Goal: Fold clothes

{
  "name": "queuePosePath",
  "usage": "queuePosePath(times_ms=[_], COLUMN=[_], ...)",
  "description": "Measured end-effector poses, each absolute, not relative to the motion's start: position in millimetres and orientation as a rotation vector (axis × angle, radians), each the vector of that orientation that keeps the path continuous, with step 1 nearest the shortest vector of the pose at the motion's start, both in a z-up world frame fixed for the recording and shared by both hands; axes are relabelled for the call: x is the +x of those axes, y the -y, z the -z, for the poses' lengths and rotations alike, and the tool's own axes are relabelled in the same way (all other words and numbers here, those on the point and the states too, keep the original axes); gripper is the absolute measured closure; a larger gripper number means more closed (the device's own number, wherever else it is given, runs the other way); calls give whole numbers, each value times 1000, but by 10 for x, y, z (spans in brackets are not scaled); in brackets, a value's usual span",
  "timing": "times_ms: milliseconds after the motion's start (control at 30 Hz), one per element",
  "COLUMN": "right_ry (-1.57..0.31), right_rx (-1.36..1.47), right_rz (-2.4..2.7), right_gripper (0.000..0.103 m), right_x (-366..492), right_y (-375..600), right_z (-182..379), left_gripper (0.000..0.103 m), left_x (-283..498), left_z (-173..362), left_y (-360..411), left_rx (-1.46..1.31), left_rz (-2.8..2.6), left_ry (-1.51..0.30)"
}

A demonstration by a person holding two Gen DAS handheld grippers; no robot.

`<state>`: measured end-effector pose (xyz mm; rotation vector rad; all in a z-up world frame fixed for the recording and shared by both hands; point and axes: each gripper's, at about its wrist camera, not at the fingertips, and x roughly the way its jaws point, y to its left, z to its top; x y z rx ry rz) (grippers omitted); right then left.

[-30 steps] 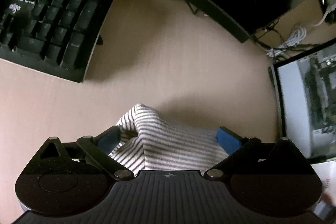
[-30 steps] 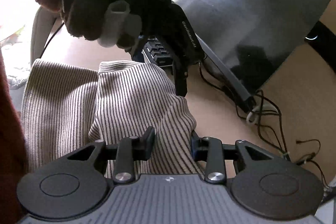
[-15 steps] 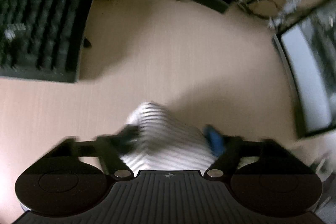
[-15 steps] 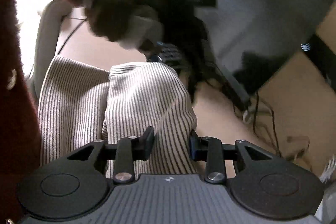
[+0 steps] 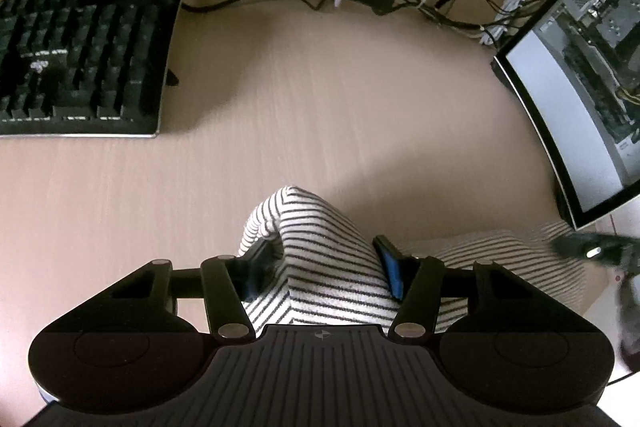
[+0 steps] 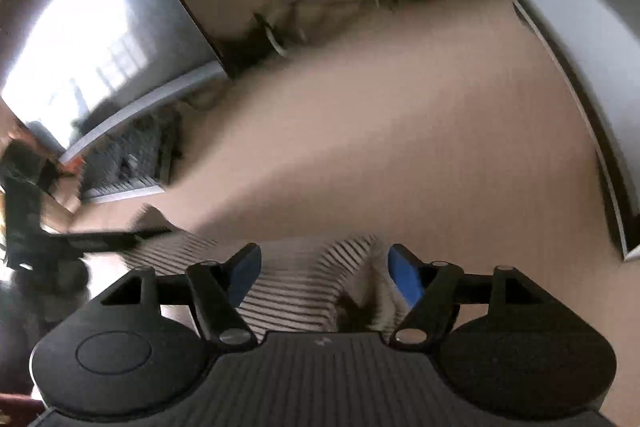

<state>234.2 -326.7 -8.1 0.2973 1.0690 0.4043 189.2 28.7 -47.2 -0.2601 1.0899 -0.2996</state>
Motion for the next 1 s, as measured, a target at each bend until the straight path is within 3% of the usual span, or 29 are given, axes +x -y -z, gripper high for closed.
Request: queuePosePath(times_ms=[67,133,233,633,1000], right_ry=[-1090,-1083,-1039,-740,-764], right_rx=[338,347,237,33,85], right_rz=[-417,-453,-463,-416,-395], right_gripper=[35,63,70,72,71], right_x=[2358,2345,2273,2832,2226], right_y=[3223,3148,3019,2847,3052], right_z=[203,253,287,19,211], left_gripper=[43,46,47,53,51], left_x=[1905,1908,2017,2519,1675], left_z=[481,475,455,8,161], left_y=[-273,-271,-239,-58,43], left_rx=[-260,-259,-262,-192,-5], left_rz=[297,302,305,295,397], left_ry=[-1096,-1094,-1089,-904,-864])
